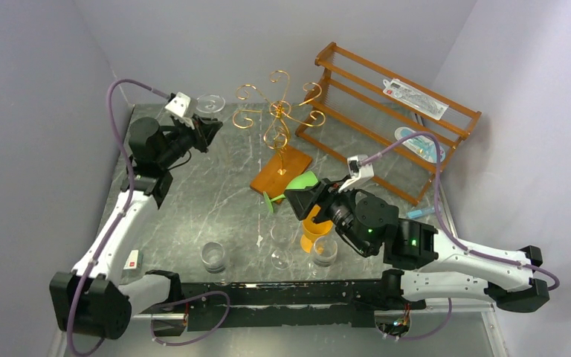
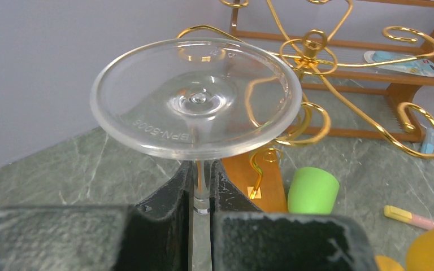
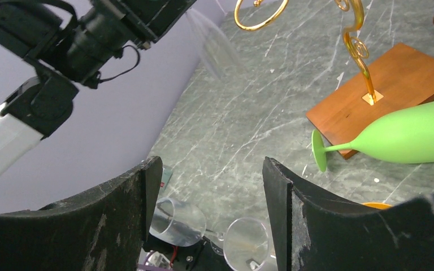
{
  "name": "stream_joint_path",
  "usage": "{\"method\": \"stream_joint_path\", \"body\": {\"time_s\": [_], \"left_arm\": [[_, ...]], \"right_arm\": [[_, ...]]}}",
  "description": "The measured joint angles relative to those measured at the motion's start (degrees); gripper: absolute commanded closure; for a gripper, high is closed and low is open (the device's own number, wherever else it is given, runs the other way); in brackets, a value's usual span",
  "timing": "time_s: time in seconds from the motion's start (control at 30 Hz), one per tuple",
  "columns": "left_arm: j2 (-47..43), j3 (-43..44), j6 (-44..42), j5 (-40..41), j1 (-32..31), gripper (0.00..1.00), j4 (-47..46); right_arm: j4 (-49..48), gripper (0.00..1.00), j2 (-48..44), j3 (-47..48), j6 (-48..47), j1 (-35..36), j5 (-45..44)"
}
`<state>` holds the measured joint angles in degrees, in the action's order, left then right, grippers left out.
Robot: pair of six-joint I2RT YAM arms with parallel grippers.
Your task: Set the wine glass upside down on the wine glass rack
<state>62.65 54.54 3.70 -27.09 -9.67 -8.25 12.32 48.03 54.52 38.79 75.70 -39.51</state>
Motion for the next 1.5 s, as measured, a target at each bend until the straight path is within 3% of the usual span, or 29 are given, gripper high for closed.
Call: {"method": "stream_joint_path", "body": {"time_s": [0.3,0.73,0.97,1.5], "left_arm": [[15.0,2.1,0.7,-10.7,0.0,0.95,-10.7],[25.1,9.5,4.3,-26.1,0.3,0.95,-22.9],[32.0,13.2,5.9,-30.6,0.5,0.95,-23.7],[36.2,18.1,10.8,-37.1,0.5,0.95,-27.0]], "right_arm": [[0.2,0.3,-1.1,0.1,0.0,0.0,-0.4],[1.7,0.3,-2.7,0.1,0.0,0.0,-0.4],[2.2,0.29,-2.5,0.1,0.0,0.0,-0.9],[1.6,0.31,-0.5,0.1,-0.2,0.0,-0.4]]}}
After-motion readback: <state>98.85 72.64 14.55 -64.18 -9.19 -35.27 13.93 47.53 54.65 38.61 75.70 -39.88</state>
